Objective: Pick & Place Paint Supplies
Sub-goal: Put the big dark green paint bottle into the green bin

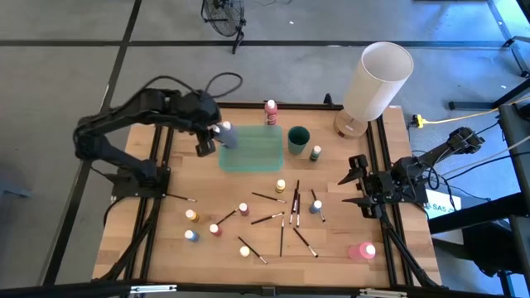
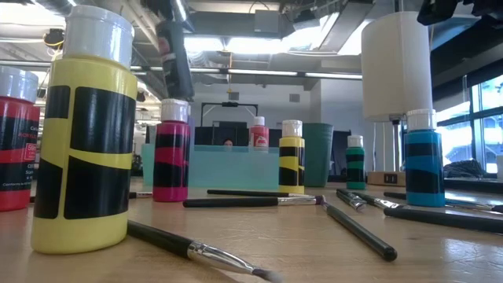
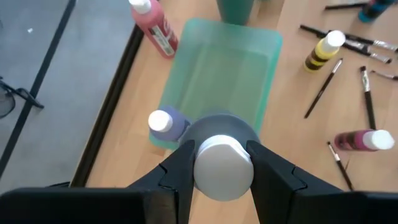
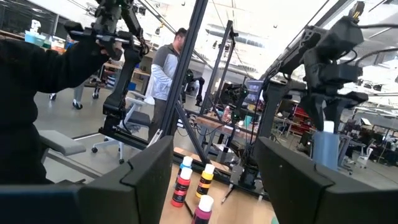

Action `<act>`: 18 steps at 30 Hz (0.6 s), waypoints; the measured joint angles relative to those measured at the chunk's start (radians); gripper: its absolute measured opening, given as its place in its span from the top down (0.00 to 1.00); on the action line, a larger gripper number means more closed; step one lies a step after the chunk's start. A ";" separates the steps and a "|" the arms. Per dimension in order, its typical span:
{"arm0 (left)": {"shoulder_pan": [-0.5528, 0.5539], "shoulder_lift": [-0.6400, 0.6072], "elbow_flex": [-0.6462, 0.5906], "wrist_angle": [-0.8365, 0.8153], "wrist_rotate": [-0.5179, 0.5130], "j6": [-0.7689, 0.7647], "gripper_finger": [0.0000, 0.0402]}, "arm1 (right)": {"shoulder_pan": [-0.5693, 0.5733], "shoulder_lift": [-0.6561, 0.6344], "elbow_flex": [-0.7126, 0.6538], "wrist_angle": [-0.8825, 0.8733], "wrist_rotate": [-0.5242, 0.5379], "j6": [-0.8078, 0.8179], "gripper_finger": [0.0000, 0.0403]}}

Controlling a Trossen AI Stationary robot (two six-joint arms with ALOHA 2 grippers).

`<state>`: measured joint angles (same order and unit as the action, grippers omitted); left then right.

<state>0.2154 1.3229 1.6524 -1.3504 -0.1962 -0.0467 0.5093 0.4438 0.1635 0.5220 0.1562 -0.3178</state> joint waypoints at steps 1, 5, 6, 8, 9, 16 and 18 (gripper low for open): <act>-0.002 0.012 0.000 0.002 0.000 0.001 0.71 | 0.000 0.000 0.000 0.000 0.000 0.000 0.42; -0.004 0.051 0.000 -0.007 0.005 0.025 0.71 | 0.000 0.000 0.000 0.000 0.000 0.024 0.42; -0.004 0.059 0.000 -0.008 0.004 0.028 0.71 | 0.000 0.000 0.000 0.000 0.000 0.025 0.43; -0.004 0.069 0.000 -0.008 0.004 0.038 0.71 | 0.000 0.000 0.000 0.000 -0.001 0.026 0.43; -0.004 0.073 0.000 -0.008 0.004 0.042 0.71 | 0.000 0.000 0.000 -0.001 -0.001 0.028 0.43; 0.010 0.083 -0.025 -0.006 0.015 0.059 0.71 | 0.000 0.000 0.000 -0.003 -0.002 0.049 0.43; 0.029 0.076 -0.050 -0.002 0.026 0.060 0.71 | 0.000 0.000 0.000 -0.003 -0.002 0.049 0.43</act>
<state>0.2441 1.3986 1.6022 -1.3528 -0.1699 0.0132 0.5094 0.4438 0.1635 0.5194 0.1546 -0.2687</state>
